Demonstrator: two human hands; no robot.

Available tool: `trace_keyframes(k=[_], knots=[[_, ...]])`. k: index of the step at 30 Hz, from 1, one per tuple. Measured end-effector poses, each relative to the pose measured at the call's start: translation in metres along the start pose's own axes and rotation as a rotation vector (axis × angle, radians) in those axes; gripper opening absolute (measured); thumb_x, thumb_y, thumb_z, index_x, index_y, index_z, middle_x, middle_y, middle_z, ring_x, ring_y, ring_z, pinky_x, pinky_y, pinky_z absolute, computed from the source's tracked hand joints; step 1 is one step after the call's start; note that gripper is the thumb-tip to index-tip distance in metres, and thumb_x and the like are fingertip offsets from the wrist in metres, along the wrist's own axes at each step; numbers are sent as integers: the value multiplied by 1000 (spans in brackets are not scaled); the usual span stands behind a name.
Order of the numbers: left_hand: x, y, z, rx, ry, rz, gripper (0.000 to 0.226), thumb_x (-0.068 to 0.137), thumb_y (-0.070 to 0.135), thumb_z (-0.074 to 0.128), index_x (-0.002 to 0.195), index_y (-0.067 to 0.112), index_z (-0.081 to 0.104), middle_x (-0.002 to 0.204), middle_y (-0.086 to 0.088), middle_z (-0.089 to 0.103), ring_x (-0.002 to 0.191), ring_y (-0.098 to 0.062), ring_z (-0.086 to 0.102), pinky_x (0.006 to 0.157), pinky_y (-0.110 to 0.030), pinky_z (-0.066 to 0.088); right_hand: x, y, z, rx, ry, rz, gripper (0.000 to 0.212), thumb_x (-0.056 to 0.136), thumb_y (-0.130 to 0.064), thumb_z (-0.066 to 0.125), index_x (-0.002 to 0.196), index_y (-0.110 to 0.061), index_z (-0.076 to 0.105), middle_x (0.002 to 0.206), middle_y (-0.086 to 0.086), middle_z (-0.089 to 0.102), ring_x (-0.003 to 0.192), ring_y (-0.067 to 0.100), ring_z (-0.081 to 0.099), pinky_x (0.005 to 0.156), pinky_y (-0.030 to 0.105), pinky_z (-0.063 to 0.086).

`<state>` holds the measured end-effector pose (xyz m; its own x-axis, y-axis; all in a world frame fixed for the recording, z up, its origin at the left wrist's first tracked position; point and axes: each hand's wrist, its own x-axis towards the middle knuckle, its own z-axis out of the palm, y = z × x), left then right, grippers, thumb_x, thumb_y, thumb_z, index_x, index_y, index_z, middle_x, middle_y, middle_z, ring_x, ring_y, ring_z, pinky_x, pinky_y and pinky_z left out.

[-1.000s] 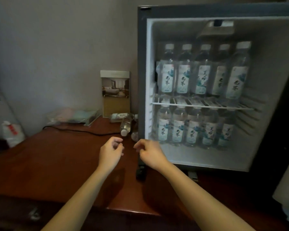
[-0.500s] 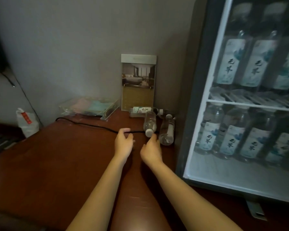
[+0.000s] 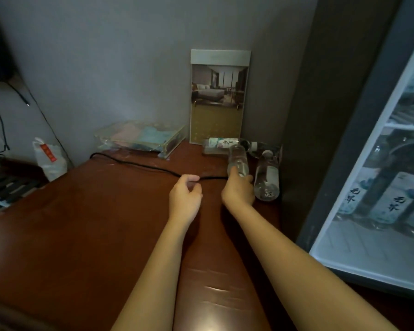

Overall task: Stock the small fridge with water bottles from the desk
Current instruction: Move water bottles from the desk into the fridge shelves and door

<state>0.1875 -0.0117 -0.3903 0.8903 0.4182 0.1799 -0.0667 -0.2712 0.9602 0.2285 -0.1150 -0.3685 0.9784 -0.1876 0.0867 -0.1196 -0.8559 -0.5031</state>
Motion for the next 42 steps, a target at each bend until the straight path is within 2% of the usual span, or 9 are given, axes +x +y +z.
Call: trace_keyframes(k=[7, 14, 18, 21, 24, 27, 32, 38, 42], knots=[[0, -6, 0, 64, -42, 0, 44, 84, -5, 55, 119, 22, 54, 101, 0, 60, 86, -22, 64, 76, -35, 51, -26, 3, -17, 437, 185, -72, 20, 94, -10, 43, 114, -13, 43, 108, 17, 61, 97, 35, 60, 68, 33, 41], [-10, 3, 0, 75, -158, 71, 88, 77, -1, 71, 145, 30, 24, 140, -4, 37, 120, -22, 48, 99, -37, 46, -75, 10, -48, 654, 133, -194, 19, 94, -19, 46, 113, -20, 43, 94, 10, 63, 86, 33, 63, 76, 48, 52], [-12, 15, -16, 199, -190, 125, 92, 73, 2, 73, 146, 31, 23, 147, -9, 28, 137, -25, 29, 110, -35, 31, -93, 19, -68, 732, 72, -275, 11, 92, -21, 52, 102, -23, 47, 76, -9, 55, 71, 14, 59, 66, 32, 48], [-18, 32, -34, 357, -239, 147, 84, 72, 6, 70, 142, 34, 32, 149, -12, 23, 140, -30, 18, 111, -36, 23, -104, 21, -83, 741, 12, -346, 11, 90, -22, 55, 99, -27, 51, 81, -11, 57, 76, 7, 58, 74, 33, 51], [-33, 47, -53, 476, -358, 266, 78, 53, 29, 84, 124, 25, 53, 130, -5, 49, 126, -24, 40, 104, -36, 33, -115, 17, -97, 701, 0, -427, 11, 88, -28, 59, 98, -26, 55, 89, -9, 60, 83, 5, 59, 75, 25, 52], [-61, 50, -68, 292, -470, 197, 61, 50, 29, 82, 107, 25, 60, 104, 6, 68, 99, -13, 65, 83, -39, 55, -126, 8, -114, 732, 11, -433, 26, 82, -40, 65, 98, -19, 58, 89, -5, 65, 86, 10, 63, 80, 35, 55], [-108, 61, -83, -16, -668, 79, 47, 74, 0, 72, 106, 29, 53, 100, 6, 68, 88, -5, 68, 73, -23, 54, -146, 2, -143, 720, -94, -457, 37, 86, -41, 60, 112, -15, 60, 96, 0, 68, 78, 10, 65, 68, 27, 55], [-146, 82, -86, -333, -647, -91, 23, 91, 33, 50, 114, 32, 49, 90, -5, 71, 82, -23, 69, 69, -37, 56, -183, 25, -153, 709, -310, -424, 48, 91, -39, 53, 137, -29, 42, 98, -9, 60, 87, 9, 60, 67, 23, 51], [-167, 104, -81, -398, -611, -70, 37, 98, 42, 30, 122, 19, 46, 94, -13, 69, 77, -26, 70, 64, -35, 57, -205, 38, -164, 846, -402, -427, 36, 94, -33, 51, 129, -38, 44, 98, -15, 62, 89, 1, 59, 63, 11, 49]])
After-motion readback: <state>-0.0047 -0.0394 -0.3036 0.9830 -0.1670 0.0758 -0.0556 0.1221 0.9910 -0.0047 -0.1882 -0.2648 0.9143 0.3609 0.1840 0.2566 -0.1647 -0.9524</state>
